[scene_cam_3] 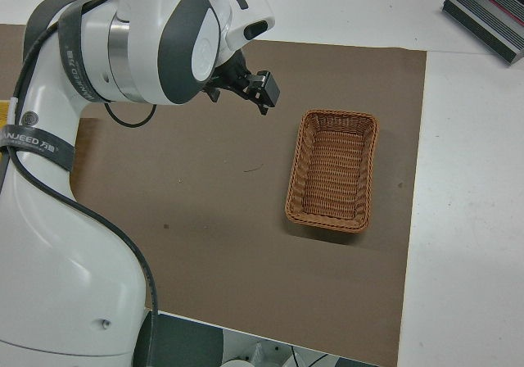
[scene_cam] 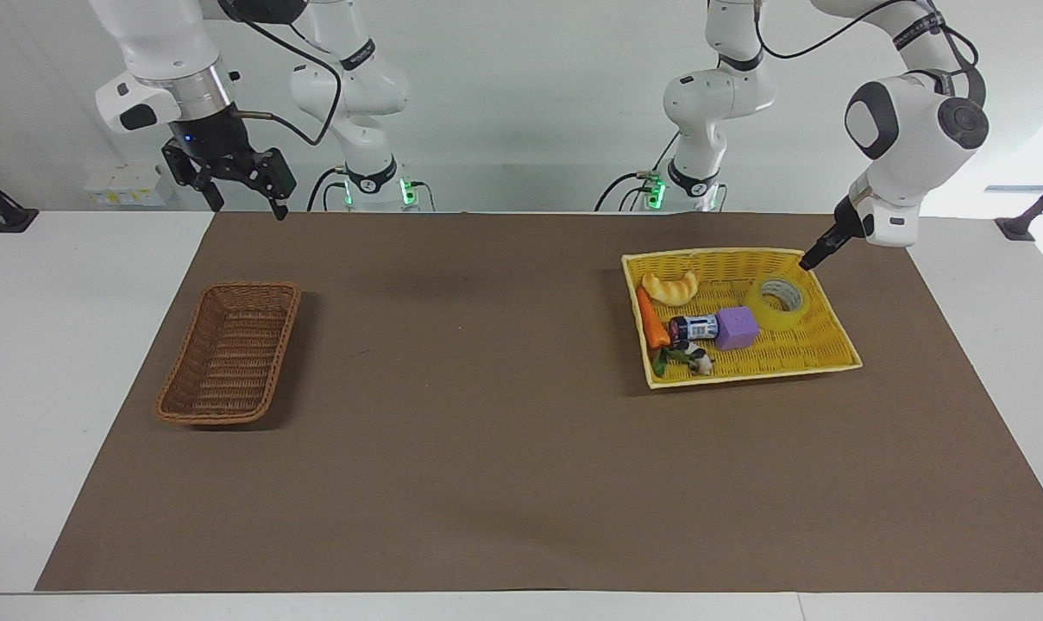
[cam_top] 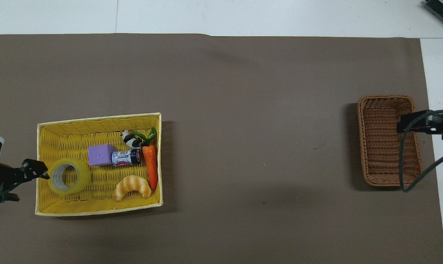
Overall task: Move tape to another basket
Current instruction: 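Reach the left gripper into the yellow basket and grasp the tape roll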
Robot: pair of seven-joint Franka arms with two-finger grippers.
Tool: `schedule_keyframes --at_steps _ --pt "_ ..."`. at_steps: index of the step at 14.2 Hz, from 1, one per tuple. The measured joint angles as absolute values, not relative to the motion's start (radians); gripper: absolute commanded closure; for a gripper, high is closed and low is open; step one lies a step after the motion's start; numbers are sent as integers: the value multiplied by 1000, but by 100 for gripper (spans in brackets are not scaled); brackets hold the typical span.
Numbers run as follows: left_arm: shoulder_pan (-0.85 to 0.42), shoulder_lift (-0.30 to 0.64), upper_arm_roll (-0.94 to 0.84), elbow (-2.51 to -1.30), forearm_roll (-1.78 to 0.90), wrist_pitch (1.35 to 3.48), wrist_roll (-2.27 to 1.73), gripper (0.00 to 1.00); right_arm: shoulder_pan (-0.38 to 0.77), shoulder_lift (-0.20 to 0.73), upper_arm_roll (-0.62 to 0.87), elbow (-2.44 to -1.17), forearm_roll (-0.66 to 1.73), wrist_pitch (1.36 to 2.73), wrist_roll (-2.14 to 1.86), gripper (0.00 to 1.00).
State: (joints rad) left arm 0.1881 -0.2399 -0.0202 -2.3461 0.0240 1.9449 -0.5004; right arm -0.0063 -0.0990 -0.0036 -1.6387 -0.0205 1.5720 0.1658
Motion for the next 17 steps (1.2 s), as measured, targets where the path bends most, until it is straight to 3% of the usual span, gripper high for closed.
schedule_keyframes --at_steps 2,7,14,16,17 --pt "186 -250 -28 -2437 24 2069 -581 0 -6 -99 -4 -1639 -20 1572 166 0" --pt "169 -249 -36 -2576 24 2245 -652 23 -6 -99 -4 -1639 -20 1572 166 0" --pt "164 -243 -36 -2617 24 2311 -660 79 -6 -99 -4 -1639 -20 1572 166 0" --pt "161 -225 -36 -2618 24 2351 -660 99 -6 -99 -4 -1639 -20 1572 166 0" --pt "154 -214 -37 -2614 24 2364 -660 100 -6 -99 -4 -1639 -20 1572 166 0"
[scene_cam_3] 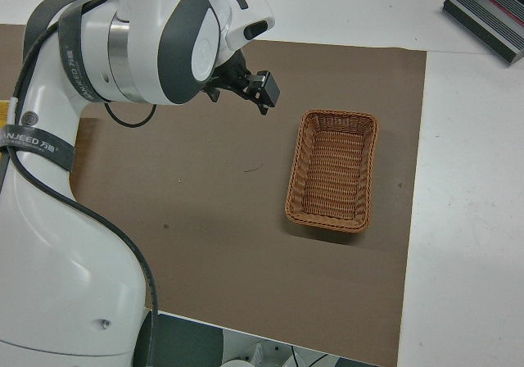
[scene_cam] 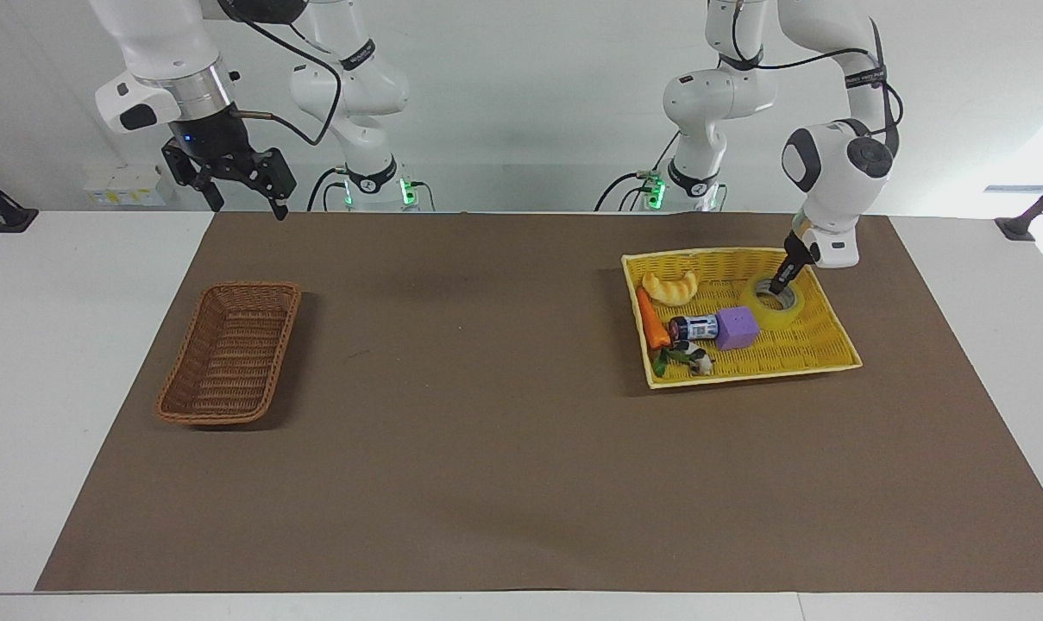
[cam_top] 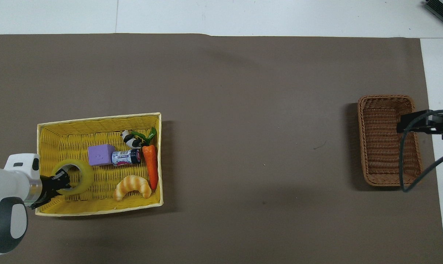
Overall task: Move tape to another basket
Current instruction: 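Reach the left gripper into the yellow basket and grasp the tape roll, then lift the tape with the left gripper while the right gripper approaches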
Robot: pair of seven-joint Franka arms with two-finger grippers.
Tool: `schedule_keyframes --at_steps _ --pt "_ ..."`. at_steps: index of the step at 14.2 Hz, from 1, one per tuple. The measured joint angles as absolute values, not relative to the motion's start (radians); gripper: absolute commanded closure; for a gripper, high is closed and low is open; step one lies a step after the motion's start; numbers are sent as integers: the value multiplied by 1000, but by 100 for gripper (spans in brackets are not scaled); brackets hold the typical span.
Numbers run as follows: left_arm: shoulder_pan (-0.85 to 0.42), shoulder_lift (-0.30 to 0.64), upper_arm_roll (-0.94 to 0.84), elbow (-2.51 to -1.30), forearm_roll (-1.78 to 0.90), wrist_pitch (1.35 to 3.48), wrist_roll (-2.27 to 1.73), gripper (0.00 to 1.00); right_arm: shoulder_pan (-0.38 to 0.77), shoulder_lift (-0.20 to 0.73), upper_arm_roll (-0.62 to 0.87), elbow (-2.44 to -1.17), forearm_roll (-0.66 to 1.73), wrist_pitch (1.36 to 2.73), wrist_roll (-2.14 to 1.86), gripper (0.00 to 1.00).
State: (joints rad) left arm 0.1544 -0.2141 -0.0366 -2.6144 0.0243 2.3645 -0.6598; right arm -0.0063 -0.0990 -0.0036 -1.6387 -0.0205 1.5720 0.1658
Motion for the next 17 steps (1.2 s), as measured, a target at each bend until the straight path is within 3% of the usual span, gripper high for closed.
schedule_keyframes --at_steps 3,6,12,17 --pt "123 -209 -36 -2601 25 2352 -660 100 -6 -99 -4 -1639 -20 1572 166 0" --pt "101 -202 -39 -2514 25 2213 -656 100 -6 -99 -4 -1639 -20 1572 166 0" --pt "97 -180 -38 -2218 27 1888 -483 100 -6 -99 -4 -1639 -20 1572 166 0" --pt "100 -63 -29 -1930 27 1656 -230 100 5 -99 6 -1639 61 1593 101 0"
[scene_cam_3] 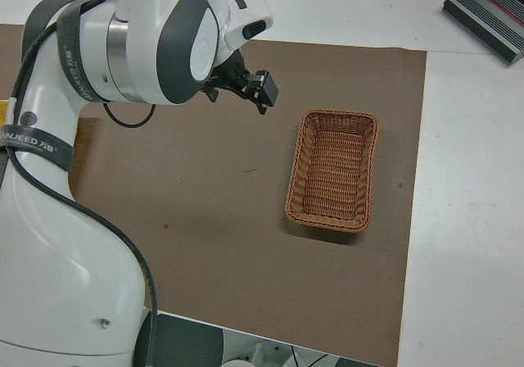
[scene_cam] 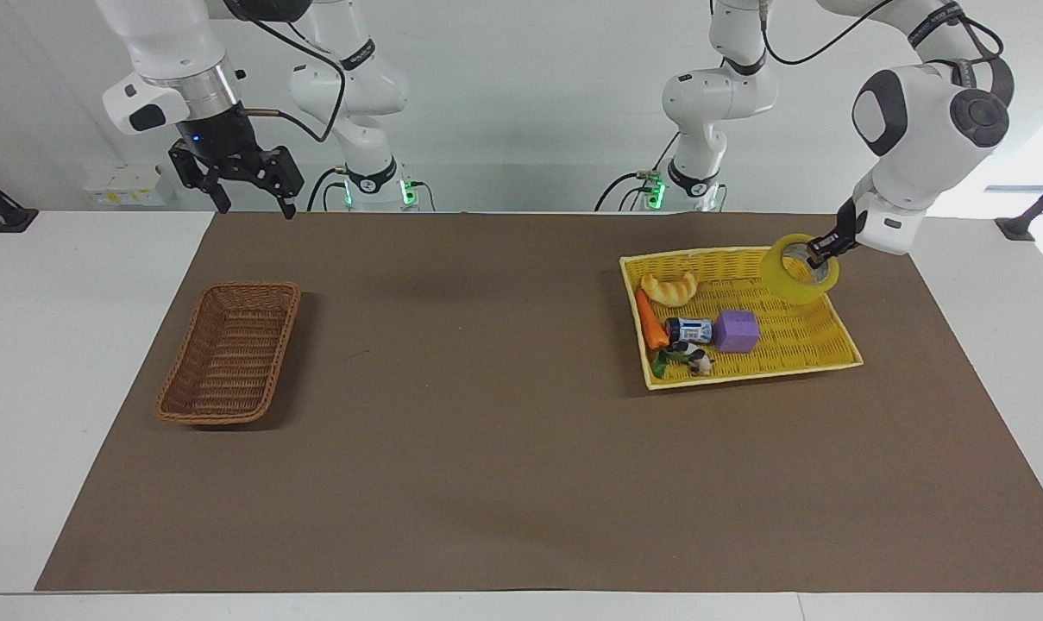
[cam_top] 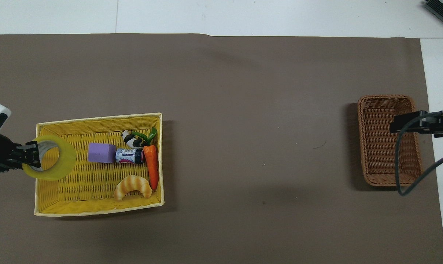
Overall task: Move tape to another basket
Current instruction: 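Lift the tape with the left gripper while the right gripper approaches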
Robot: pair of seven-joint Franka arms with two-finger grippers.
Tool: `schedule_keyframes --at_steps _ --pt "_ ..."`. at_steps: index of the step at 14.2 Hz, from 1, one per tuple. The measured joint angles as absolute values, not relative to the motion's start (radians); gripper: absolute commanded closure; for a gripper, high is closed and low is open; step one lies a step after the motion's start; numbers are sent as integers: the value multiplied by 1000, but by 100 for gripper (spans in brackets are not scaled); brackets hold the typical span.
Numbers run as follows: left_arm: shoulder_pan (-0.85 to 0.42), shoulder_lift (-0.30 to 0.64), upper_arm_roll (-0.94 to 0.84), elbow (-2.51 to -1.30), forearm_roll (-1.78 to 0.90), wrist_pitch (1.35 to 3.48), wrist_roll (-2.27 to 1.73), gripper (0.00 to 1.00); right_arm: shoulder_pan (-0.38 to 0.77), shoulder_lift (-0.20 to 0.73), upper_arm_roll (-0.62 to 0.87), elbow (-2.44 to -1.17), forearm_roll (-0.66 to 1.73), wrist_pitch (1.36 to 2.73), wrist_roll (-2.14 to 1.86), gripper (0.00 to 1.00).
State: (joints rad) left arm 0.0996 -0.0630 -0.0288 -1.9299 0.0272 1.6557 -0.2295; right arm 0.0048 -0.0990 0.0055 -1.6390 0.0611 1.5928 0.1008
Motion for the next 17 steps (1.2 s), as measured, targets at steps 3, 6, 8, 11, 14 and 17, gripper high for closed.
schedule_keyframes --at_steps 3,6,8,11,14,17 --pt "98 6 -35 -1787 27 1612 -136 100 46 -99 21 -1640 131 1610 80 0" --pt "94 17 -43 -1716 -22 1595 -98 100 133 -96 31 -1653 225 1639 109 0" --pt "57 18 -53 -1694 -38 1580 -93 100 179 -92 33 -1676 284 1690 177 0" --pt "-58 19 -66 -1686 -39 1574 -93 100 228 -73 33 -1700 408 1769 312 0" --pt "-177 22 -72 -1681 -40 1574 -124 100 278 -40 33 -1703 469 1833 383 0" --pt "-248 23 -79 -1679 -128 1582 -223 100 315 -6 34 -1705 583 1873 425 0"
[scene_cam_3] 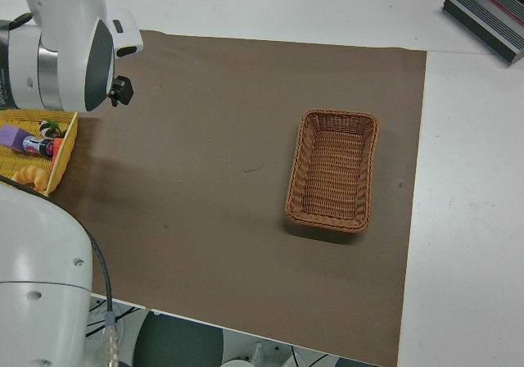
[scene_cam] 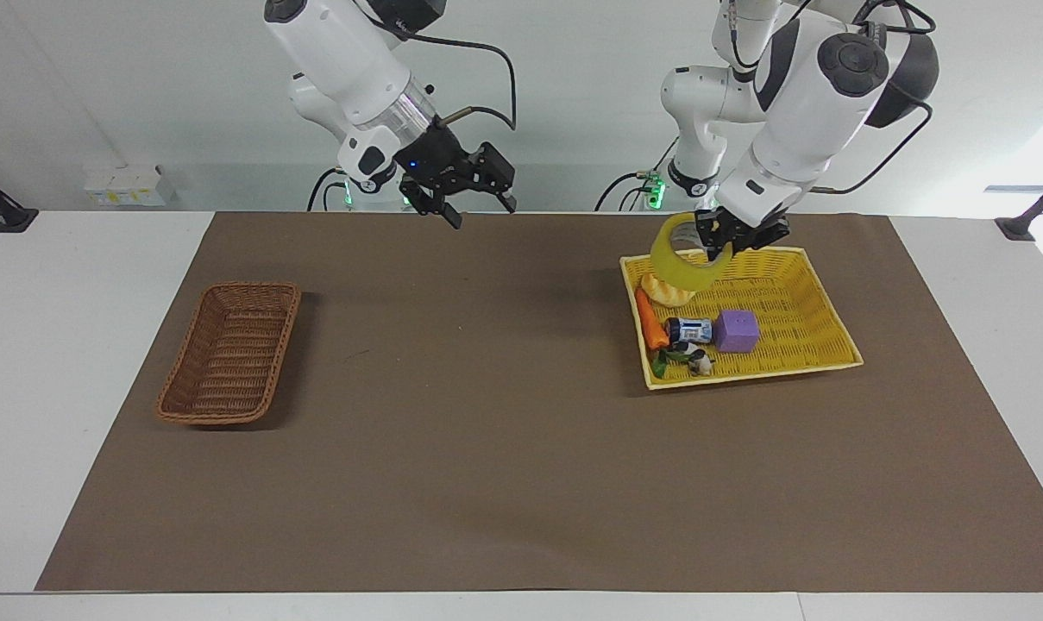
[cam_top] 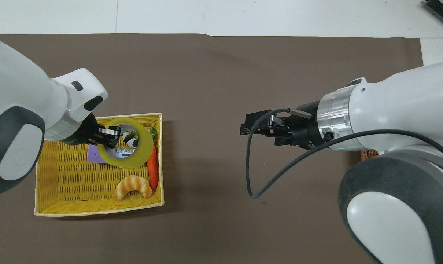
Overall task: Move tape to another basket
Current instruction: 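Lift the tape with the left gripper while the right gripper approaches, then grasp the tape rim with the right gripper beside the left gripper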
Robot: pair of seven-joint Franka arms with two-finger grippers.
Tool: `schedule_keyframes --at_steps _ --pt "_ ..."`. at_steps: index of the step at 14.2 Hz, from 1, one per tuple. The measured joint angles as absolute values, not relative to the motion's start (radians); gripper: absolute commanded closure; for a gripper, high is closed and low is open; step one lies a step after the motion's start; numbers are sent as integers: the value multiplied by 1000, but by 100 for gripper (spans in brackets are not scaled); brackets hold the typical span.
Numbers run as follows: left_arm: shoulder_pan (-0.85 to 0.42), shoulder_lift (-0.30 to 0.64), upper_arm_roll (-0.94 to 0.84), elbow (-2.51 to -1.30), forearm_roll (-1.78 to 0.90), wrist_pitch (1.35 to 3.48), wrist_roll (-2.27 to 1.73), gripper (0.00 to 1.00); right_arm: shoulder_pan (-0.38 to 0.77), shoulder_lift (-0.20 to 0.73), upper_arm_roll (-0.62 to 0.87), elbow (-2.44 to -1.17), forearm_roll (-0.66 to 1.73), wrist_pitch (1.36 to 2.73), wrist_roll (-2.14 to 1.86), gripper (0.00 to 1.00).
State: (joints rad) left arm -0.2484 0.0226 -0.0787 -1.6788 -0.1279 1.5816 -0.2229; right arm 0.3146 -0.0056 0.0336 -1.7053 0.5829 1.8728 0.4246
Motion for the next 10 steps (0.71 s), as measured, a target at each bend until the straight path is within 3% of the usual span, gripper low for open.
schedule_keyframes --at_steps 6,10 --pt "-318 27 -84 -1679 -319 1689 -266 100 377 20 33 -1781 746 2029 425 0" --pt "-388 29 -85 -1679 -356 1764 -315 100 389 19 32 -1805 764 2046 414 0"
